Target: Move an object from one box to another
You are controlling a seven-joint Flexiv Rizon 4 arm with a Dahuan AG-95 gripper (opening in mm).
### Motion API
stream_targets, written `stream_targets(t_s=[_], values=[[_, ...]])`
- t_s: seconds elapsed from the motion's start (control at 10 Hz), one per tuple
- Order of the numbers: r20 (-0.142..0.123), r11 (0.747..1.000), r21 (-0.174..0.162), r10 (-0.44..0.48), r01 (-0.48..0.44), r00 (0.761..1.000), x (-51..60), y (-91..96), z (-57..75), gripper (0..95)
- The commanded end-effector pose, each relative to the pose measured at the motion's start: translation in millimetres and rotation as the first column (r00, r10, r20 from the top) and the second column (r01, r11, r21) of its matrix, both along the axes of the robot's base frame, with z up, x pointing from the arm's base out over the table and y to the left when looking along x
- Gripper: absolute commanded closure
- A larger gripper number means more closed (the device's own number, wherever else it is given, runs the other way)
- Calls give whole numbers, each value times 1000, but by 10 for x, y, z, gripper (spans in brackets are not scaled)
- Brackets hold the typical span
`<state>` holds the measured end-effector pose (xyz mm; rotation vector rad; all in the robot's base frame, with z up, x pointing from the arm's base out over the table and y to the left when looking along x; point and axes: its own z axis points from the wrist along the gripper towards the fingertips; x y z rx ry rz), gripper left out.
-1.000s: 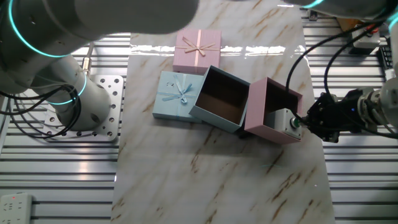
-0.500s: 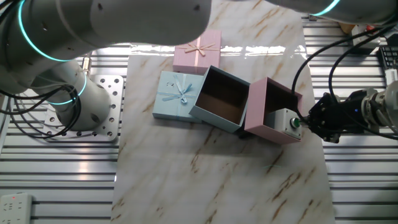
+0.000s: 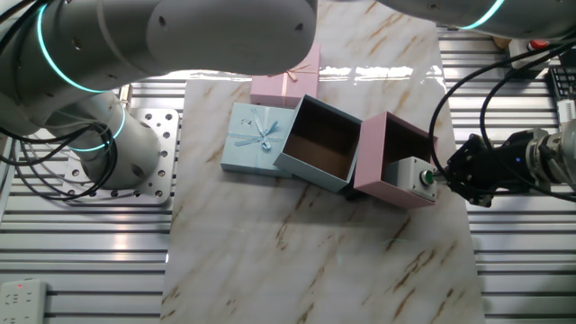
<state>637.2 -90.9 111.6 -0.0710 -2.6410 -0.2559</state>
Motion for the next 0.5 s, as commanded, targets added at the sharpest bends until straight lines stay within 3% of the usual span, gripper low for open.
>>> stream_targets(t_s=[0.1,0.2,0.3,0.5], values=[[0,1000,2,-7,7,1000,-13,5,-1,950],[-1,1000,3,-5,5,1000,-13,6,-1,950],[-3,1000,10,-7,7,1000,-13,6,-1,760],[-2,1000,12,-3,3,1000,-11,8,-2,760]])
